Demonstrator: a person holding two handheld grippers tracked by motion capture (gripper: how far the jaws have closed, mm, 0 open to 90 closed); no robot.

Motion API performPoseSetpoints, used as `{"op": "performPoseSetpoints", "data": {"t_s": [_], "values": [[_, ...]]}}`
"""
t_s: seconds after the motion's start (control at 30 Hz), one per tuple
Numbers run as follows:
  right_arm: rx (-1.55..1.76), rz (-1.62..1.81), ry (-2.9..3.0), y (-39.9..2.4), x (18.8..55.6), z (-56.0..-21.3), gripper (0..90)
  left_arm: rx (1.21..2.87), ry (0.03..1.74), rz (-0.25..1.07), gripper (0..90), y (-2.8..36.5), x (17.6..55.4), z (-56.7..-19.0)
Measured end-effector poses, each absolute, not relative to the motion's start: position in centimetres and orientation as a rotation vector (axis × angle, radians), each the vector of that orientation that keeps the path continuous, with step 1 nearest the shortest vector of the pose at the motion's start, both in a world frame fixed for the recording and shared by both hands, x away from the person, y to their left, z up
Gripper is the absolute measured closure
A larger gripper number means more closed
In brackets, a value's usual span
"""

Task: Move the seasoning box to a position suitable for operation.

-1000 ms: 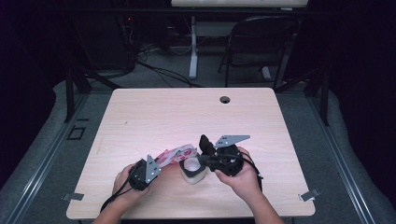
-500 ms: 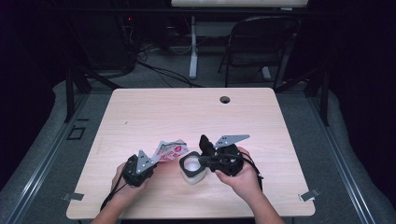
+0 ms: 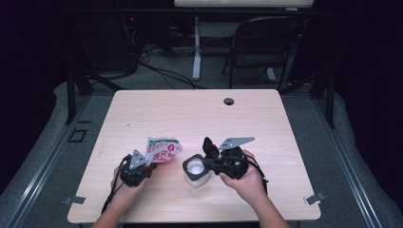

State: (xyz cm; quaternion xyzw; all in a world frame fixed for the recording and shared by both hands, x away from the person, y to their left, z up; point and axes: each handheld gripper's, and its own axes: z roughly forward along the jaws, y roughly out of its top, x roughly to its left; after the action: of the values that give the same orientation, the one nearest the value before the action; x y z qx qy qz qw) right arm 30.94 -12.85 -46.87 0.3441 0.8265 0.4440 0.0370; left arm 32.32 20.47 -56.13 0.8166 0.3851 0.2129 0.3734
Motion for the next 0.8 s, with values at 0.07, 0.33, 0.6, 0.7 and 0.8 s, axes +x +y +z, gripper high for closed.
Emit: {"op": "performPoseSetpoints", "data": {"t_s": [0.07,0.33,0.6,0.7,0.8], "values": [[1.059,1.368,2.533,-12.9,30.9,-46.9,83.2,2.077,1.000,0.551,80.4,20.7,32.4,-56.1],[1.060,1.362,2.530,-12.9,31.0,-47.0,83.2,2.047,1.032,0.568,81.2,21.5,32.5,-55.8],[1.064,1.365,2.525,-13.0,31.0,-47.0,83.2,2.020,1.072,0.590,81.3,22.6,32.7,-55.5],[1.064,1.366,2.524,-13.0,31.0,-47.0,83.2,1.999,1.097,0.599,81.4,23.2,32.8,-55.4],[1.066,1.363,2.524,-13.0,31.0,-47.0,83.2,1.977,1.128,0.613,81.4,23.9,32.9,-55.3]]}}
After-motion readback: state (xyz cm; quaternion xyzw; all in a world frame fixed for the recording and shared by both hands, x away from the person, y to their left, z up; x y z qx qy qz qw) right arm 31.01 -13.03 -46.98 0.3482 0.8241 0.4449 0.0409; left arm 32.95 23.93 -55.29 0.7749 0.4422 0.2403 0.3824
